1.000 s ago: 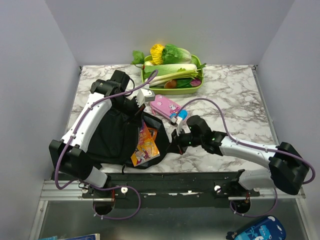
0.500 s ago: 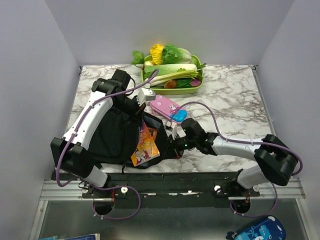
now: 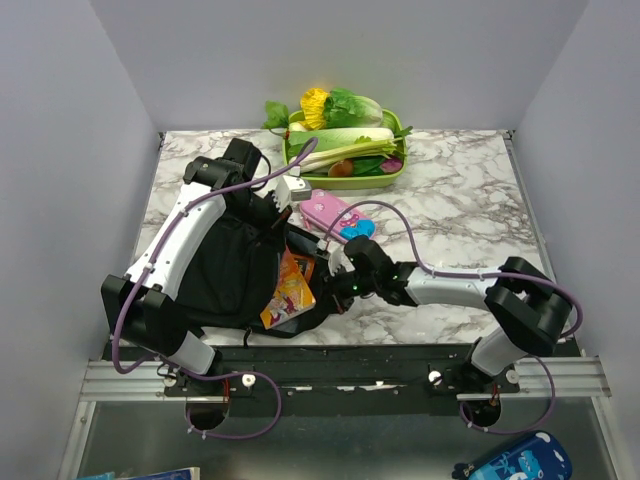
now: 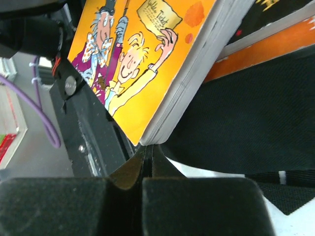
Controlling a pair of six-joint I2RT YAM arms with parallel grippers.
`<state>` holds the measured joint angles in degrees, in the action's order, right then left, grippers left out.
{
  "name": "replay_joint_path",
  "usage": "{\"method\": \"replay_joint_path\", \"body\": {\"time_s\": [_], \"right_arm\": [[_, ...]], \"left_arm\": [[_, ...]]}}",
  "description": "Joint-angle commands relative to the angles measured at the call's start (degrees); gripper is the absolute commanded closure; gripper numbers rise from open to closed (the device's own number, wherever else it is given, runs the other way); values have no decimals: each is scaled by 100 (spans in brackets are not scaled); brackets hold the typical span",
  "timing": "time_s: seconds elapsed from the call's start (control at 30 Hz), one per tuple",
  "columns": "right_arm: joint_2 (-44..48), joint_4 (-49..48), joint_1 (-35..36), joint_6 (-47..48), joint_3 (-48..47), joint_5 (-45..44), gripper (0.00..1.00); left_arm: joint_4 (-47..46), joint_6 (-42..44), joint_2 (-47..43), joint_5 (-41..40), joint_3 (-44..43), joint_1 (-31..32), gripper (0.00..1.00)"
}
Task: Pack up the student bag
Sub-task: Adjust the book in the student bag.
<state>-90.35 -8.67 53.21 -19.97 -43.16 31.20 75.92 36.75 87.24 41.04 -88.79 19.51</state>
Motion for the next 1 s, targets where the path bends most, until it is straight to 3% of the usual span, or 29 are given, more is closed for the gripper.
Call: {"method": "replay_joint_path", "body": {"time_s": [0.0, 0.17, 0.4, 0.67, 0.83, 0.97], "right_arm": [[52, -486, 58, -252, -106, -1000, 99], [-167, -671, -21, -359, -421, -1484, 99], [-667, -435, -556, -324, -1203, -1643, 99], [-1284, -144, -663, 10, -2083, -1539, 99], [-661, -294, -663, -60, -1293, -1556, 99], [156, -373, -654, -86, -493, -1556, 94]], "left_arm": [[-121, 16, -260, 344, -50, 18, 100], [-60, 25, -287, 326, -41, 18, 100], [124, 148, -296, 326, 38, 18, 100], [283, 297, -155, 370, 37, 18, 100], [239, 271, -172, 361, 29, 18, 100], [169, 227, -172, 335, 38, 9, 100]]}}
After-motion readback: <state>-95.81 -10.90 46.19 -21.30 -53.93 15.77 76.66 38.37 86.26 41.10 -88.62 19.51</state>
